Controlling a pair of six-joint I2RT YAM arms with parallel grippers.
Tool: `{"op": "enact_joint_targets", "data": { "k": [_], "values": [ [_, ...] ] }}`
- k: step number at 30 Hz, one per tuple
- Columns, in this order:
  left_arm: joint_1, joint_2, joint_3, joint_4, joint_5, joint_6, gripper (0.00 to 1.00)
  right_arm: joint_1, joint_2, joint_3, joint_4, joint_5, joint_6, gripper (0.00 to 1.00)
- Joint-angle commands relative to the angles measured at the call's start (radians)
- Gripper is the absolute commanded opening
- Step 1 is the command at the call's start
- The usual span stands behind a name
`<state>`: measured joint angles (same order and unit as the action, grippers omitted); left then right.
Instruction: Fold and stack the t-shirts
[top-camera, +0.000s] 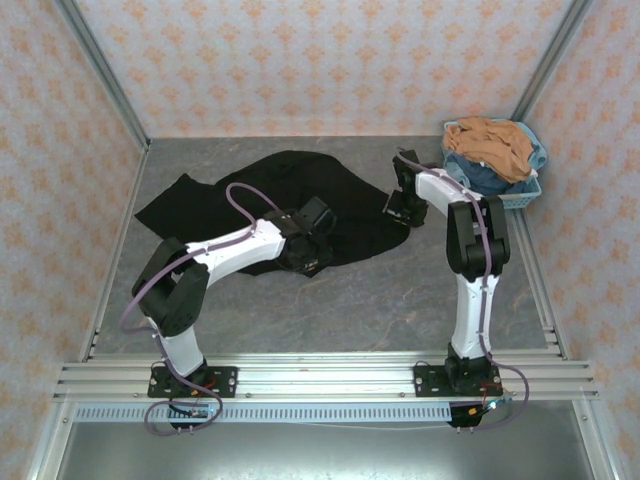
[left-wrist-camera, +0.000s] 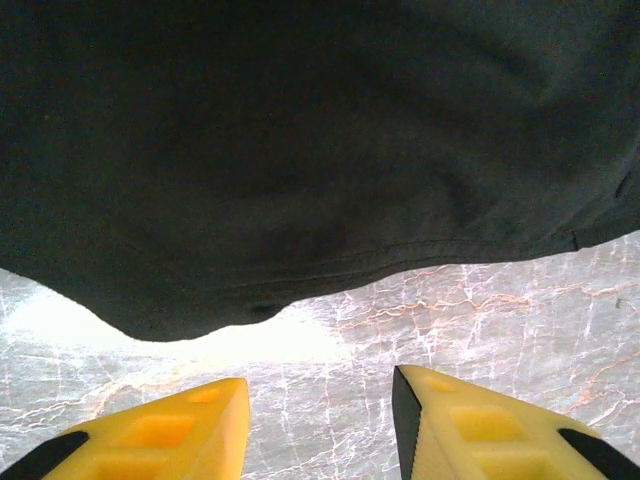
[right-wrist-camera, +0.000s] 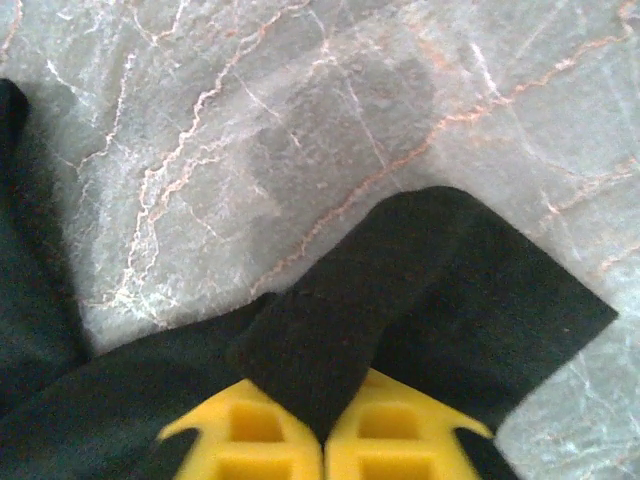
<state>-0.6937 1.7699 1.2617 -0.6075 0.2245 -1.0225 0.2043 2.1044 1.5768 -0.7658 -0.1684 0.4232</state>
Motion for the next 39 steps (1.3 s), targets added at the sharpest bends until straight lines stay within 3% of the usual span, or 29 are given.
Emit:
{"op": "enact_joint_targets", "data": {
  "k": [1,6,8,15,16,17,20,22,31,39],
  "values": [
    [0.002,-0.034,-0.002,-0.014,-0.023,0.009,0.43,0.013,-0.094,-0.1,-0.035,0.002,0.08,0.0],
    [0.018,-0.072,-0.055,-0.011,-0.058,-0.003,0.42,0.118,-0.294,-0.217,-0.044,-0.063,0.176,0.0],
    [0.035,-0.088,-0.073,-0.028,-0.082,-0.005,0.42,0.203,-0.341,-0.231,-0.058,-0.117,0.211,0.0],
    [0.1,-0.22,-0.156,-0.138,-0.244,-0.032,0.44,0.48,-0.296,-0.179,0.011,-0.405,0.335,0.0],
    [0.108,-0.243,-0.173,-0.149,-0.261,-0.037,0.45,0.494,-0.283,-0.166,0.039,-0.461,0.338,0.04],
    [0.114,-0.264,-0.188,-0.158,-0.274,-0.042,0.5,0.497,-0.271,-0.146,0.041,-0.497,0.331,0.18],
    [0.128,-0.302,-0.232,-0.146,-0.261,-0.061,0.59,0.459,-0.266,-0.058,-0.064,-0.428,0.242,0.56],
    [0.129,-0.307,-0.251,-0.116,-0.235,-0.073,0.63,0.394,-0.277,-0.047,-0.086,-0.37,0.212,0.65],
    [0.129,-0.172,-0.221,-0.006,-0.14,-0.122,0.76,0.106,-0.12,0.062,-0.03,-0.203,0.107,0.67],
    [0.133,0.007,-0.146,0.057,-0.115,-0.124,0.75,0.076,0.117,0.268,-0.05,-0.236,0.079,0.64]
  ]
}}
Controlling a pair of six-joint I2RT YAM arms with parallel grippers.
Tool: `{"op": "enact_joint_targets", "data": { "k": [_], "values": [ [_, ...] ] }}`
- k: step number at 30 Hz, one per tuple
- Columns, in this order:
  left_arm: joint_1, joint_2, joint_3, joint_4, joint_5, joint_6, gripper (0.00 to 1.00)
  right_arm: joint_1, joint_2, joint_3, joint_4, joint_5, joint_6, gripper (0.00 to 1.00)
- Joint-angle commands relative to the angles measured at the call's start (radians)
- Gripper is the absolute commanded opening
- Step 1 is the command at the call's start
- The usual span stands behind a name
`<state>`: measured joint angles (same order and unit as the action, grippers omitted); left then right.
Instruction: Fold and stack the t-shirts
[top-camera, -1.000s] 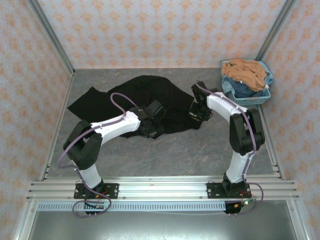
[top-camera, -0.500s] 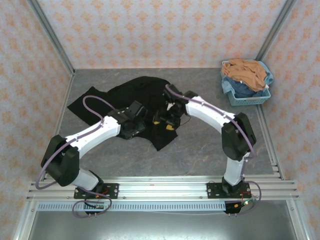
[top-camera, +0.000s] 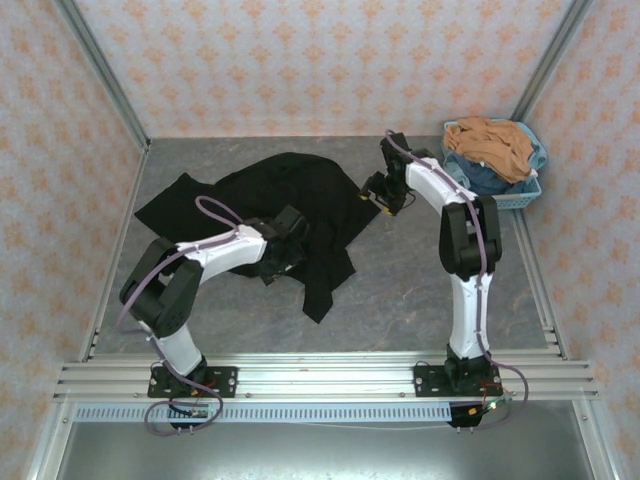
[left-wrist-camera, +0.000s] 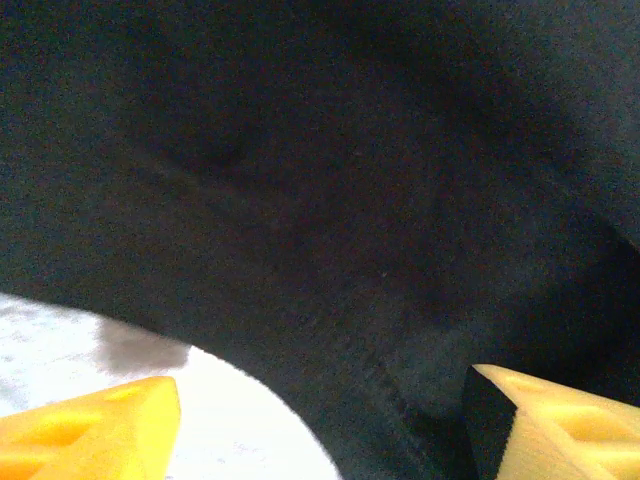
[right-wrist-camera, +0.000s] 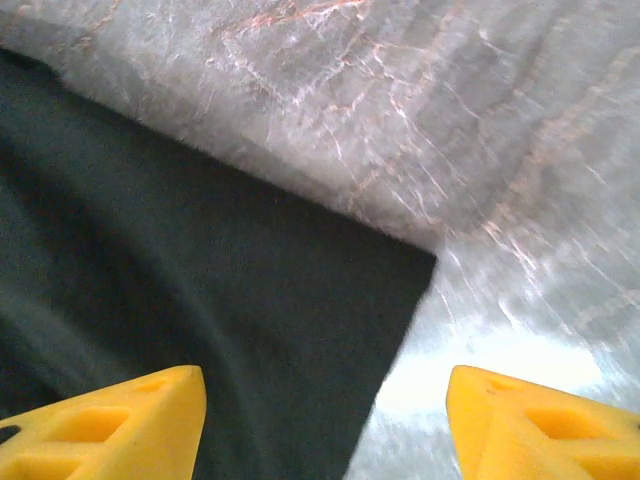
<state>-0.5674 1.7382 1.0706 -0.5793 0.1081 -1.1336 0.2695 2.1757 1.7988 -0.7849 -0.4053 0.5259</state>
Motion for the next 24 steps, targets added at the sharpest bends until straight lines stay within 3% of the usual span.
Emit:
{"op": "enact_joint_targets", "data": {
  "k": [1,2,4,7,8,10,17,24],
  "values": [
    [0.008,0.061,0.058,0.022,-0.007,-0.007,0.73,0.011,0.065,0.054,-0.027,-0.004,-0.019,0.62],
    [0.009,0.078,0.069,0.014,-0.017,-0.002,0.69,0.012,0.083,0.061,-0.026,-0.007,-0.013,0.61],
    [0.014,0.114,0.084,0.012,-0.03,0.011,0.52,0.014,0.12,0.074,-0.023,-0.02,-0.002,0.51],
    [0.026,0.145,0.095,0.007,-0.056,0.037,0.08,0.012,0.135,0.06,-0.002,-0.037,0.035,0.27],
    [0.031,0.149,0.099,0.003,-0.06,0.042,0.0,0.01,0.13,0.053,0.004,-0.035,0.046,0.18],
    [0.041,0.137,0.106,-0.001,-0.071,0.063,0.0,0.001,0.087,0.025,0.021,0.004,0.073,0.01],
    [0.04,0.077,0.203,0.011,-0.046,0.185,0.0,-0.092,-0.215,-0.101,0.09,0.172,0.122,0.0],
    [0.04,0.035,0.308,-0.02,-0.033,0.219,0.0,-0.099,-0.417,0.015,0.0,0.273,0.04,0.0]
  ]
}}
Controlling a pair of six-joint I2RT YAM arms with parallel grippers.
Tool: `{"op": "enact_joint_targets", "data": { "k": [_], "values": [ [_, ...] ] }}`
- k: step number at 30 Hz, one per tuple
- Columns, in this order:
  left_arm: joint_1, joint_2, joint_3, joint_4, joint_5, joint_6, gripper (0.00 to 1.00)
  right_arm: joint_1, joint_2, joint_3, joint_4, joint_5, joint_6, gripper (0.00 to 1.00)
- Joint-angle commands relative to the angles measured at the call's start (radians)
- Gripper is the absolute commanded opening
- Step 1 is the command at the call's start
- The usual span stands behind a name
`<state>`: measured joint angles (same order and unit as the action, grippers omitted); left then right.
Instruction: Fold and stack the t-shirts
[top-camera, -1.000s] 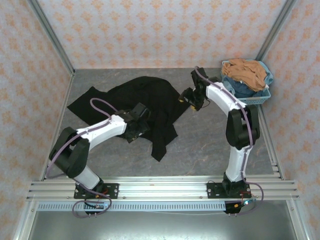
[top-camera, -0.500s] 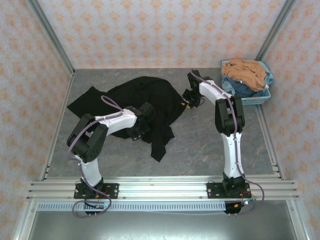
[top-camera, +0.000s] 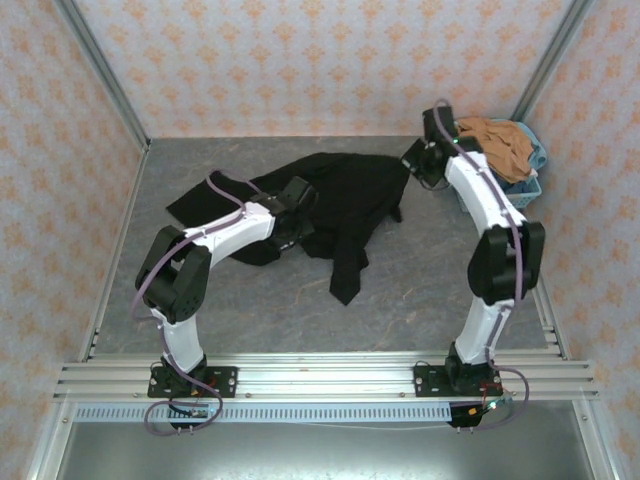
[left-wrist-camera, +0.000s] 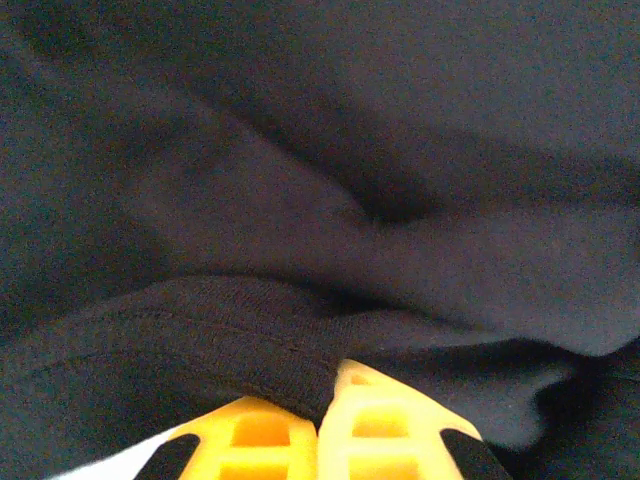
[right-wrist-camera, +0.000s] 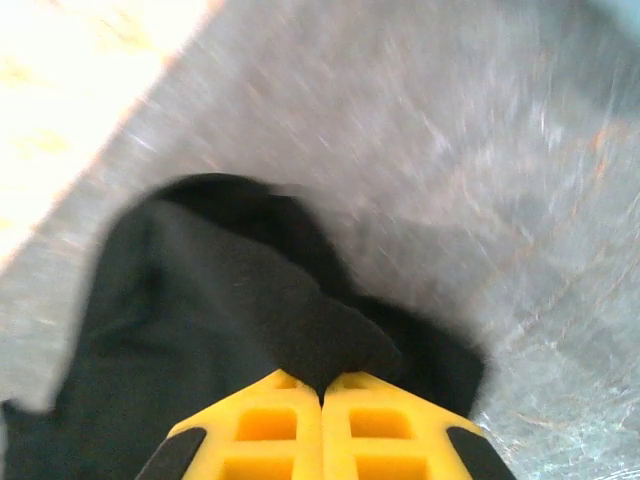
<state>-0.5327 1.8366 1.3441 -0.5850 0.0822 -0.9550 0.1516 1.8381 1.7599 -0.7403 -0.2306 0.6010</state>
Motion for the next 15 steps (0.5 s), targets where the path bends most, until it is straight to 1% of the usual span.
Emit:
{"op": "enact_joint_targets", "data": {
  "k": [1,3,5,7,9,12,15],
  "values": [
    [0.007,-0.075,0.041,-0.03,-0.018,0.043,0.0,0.035,-0.1,0.066,-0.068,0.124,-0.043,0.0],
    [0.009,-0.107,0.043,-0.075,-0.06,0.051,0.0,0.075,-0.133,0.07,-0.104,0.152,-0.052,0.0],
    [0.021,-0.149,0.02,-0.112,-0.101,0.053,0.0,0.125,-0.152,0.048,-0.145,0.145,-0.039,0.0],
    [0.049,-0.204,-0.026,-0.149,-0.136,0.054,0.0,0.192,-0.161,-0.015,-0.163,0.128,-0.02,0.0],
    [0.091,-0.249,-0.067,-0.189,-0.161,0.072,0.0,0.252,-0.171,-0.109,-0.145,0.123,0.005,0.0],
    [0.164,-0.304,-0.133,-0.216,-0.179,0.124,0.0,0.321,-0.162,-0.265,-0.083,0.061,0.071,0.0],
    [0.241,-0.325,-0.167,-0.236,-0.179,0.172,0.0,0.358,-0.112,-0.36,-0.046,-0.051,0.141,0.0]
  ]
}}
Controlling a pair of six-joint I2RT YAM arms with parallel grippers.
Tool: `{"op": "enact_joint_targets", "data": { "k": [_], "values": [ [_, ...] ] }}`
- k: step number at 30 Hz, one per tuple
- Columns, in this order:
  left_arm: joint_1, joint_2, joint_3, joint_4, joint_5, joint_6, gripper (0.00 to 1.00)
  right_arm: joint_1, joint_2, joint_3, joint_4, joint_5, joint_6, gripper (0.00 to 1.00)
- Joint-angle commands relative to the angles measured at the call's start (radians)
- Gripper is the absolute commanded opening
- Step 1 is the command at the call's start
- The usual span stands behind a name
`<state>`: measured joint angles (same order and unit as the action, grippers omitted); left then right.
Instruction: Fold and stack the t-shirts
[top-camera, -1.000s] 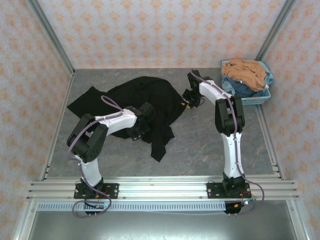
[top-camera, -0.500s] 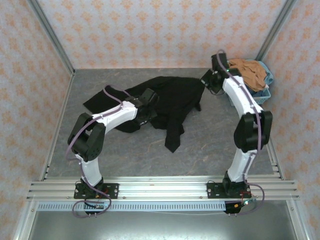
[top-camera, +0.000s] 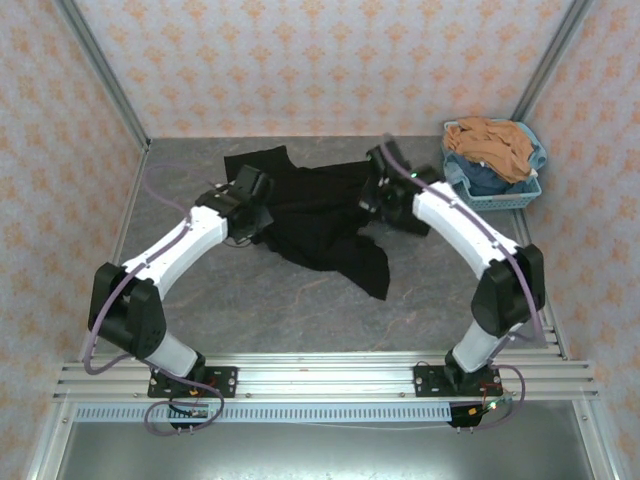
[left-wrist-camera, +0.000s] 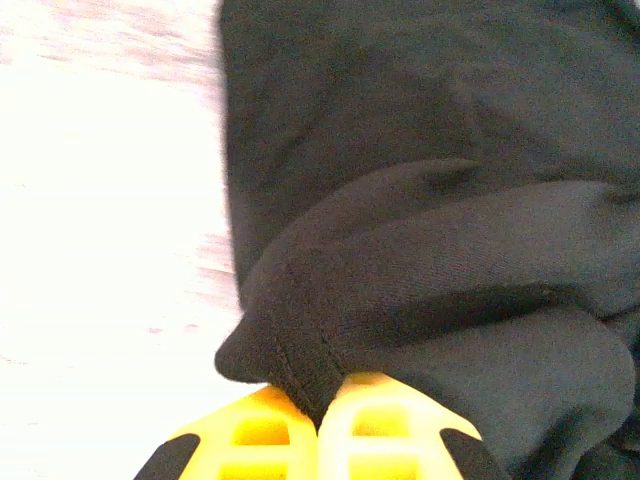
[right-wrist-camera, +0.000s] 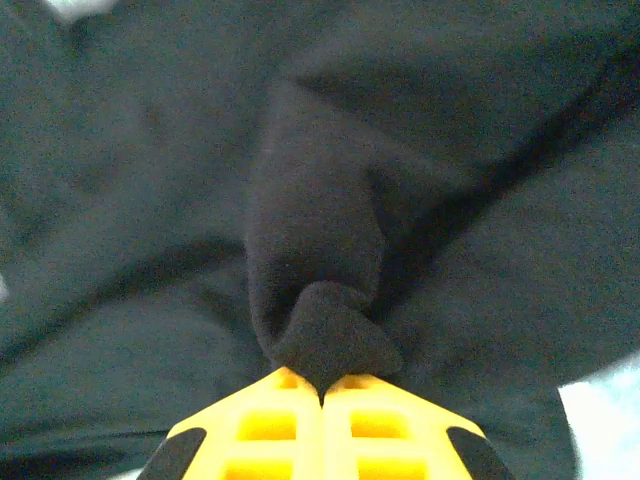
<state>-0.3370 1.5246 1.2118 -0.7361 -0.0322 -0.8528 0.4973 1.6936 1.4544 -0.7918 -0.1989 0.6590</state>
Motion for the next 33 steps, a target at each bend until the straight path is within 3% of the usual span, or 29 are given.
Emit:
{"op": "enact_joint_targets", "data": {
  "k": [1,2,4,6,8,15,23,25,29,33],
  "values": [
    [0.065,-0.013,-0.041,-0.084,-0.065,0.085,0.0,0.019,0.05,-0.078,0.027,-0.136,0.094,0.0],
    [0.079,-0.01,-0.041,-0.083,-0.064,0.098,0.0,0.022,0.061,-0.086,0.029,-0.154,0.098,0.03],
    [0.098,0.008,-0.028,-0.082,-0.058,0.12,0.0,0.022,0.061,-0.086,0.006,-0.135,0.077,0.3],
    [0.1,0.031,-0.003,-0.086,-0.059,0.134,0.0,0.012,0.028,-0.082,-0.018,-0.089,0.055,0.49],
    [0.1,0.052,0.021,-0.092,-0.058,0.138,0.0,-0.007,-0.016,-0.094,-0.04,-0.047,0.043,0.56],
    [0.1,0.072,0.058,-0.1,-0.057,0.144,0.0,-0.123,-0.142,-0.308,-0.027,-0.017,-0.01,0.5],
    [0.078,0.055,0.058,-0.11,-0.007,0.149,0.0,-0.141,-0.086,-0.415,0.021,-0.064,-0.1,0.6],
    [0.066,0.047,0.061,-0.121,0.001,0.15,0.08,-0.142,-0.051,-0.411,0.028,-0.058,-0.106,0.6],
    [0.027,0.024,0.065,-0.15,0.002,0.155,0.38,-0.151,0.003,-0.423,0.073,-0.068,-0.097,0.58],
    [-0.029,-0.014,0.05,-0.168,0.024,0.178,0.5,-0.167,0.073,-0.411,0.135,-0.078,-0.083,0.49]
  ]
}}
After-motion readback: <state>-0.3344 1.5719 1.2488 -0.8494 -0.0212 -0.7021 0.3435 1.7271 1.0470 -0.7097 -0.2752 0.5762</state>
